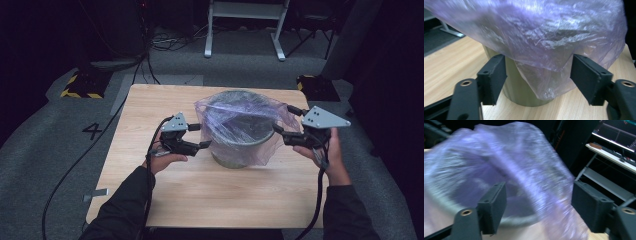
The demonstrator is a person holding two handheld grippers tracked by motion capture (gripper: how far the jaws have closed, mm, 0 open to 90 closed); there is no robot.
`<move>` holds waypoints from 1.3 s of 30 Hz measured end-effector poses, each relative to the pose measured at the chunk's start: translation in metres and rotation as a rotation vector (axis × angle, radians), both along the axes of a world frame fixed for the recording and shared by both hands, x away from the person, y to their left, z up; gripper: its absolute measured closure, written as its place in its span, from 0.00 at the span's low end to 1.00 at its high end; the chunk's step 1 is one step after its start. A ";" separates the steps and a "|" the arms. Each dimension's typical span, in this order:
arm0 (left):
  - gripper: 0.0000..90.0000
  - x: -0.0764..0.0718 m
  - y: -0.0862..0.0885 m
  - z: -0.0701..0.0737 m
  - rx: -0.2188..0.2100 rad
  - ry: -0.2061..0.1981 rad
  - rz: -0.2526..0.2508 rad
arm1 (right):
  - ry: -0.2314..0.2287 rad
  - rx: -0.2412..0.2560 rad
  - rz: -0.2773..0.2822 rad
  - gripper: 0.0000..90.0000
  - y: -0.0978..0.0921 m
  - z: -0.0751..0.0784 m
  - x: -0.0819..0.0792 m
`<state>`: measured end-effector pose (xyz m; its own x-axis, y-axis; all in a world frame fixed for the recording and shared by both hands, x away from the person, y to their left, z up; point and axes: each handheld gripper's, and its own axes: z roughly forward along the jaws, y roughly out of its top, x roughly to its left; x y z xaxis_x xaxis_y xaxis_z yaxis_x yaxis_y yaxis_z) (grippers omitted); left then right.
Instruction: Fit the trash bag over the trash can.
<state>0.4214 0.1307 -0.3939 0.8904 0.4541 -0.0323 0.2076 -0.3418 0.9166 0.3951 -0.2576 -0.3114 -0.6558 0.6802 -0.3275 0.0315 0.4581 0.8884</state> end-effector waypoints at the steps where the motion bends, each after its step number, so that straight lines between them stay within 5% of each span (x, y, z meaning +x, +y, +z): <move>1: 0.48 0.001 -0.002 -0.002 0.010 0.000 0.009 | 0.030 0.005 0.012 0.42 0.000 0.002 0.010; 3: 0.55 0.002 -0.004 -0.004 0.034 -0.008 0.003 | 0.045 0.006 0.017 0.48 0.001 0.004 0.016; 4: 0.71 0.002 -0.006 -0.005 0.054 -0.020 0.009 | 0.077 0.017 0.020 0.66 0.000 0.005 0.027; 5: 0.71 0.003 -0.007 -0.006 0.071 -0.027 0.022 | 0.077 0.017 0.020 0.66 0.000 0.005 0.027; 6: 0.84 0.003 -0.008 -0.006 0.081 -0.029 0.025 | 0.084 0.006 -0.023 0.77 0.002 0.004 0.037; 11: 1.00 0.006 -0.009 -0.008 0.089 -0.038 0.043 | 0.077 -0.036 -0.062 0.97 0.004 -0.001 0.054; 22: 1.00 0.025 -0.010 -0.026 0.143 0.013 0.097 | 0.132 0.041 -0.191 1.00 -0.007 -0.018 0.096; 31: 1.00 0.035 -0.004 -0.035 0.117 0.047 0.133 | 0.216 0.047 -0.243 1.00 0.000 -0.040 0.128; 32: 0.94 0.035 -0.001 -0.035 0.117 0.039 0.144 | 0.225 0.051 -0.247 1.00 0.000 -0.043 0.130; 35: 0.57 0.033 0.009 -0.034 0.105 0.063 0.145 | 0.233 0.075 -0.241 1.00 -0.001 -0.046 0.131; 36: 0.57 0.031 0.013 -0.033 0.101 0.057 0.161 | 0.233 0.075 -0.241 1.00 -0.001 -0.046 0.131; 39: 0.29 0.022 0.028 -0.025 0.056 0.038 0.149 | 0.220 0.120 -0.234 1.00 -0.005 -0.043 0.125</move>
<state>0.4431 0.1589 -0.4191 0.8118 0.5828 -0.0358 0.2938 -0.3546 0.8876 0.5205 -0.2622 -0.3542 -0.5235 0.8456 -0.1043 0.3204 0.3088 0.8955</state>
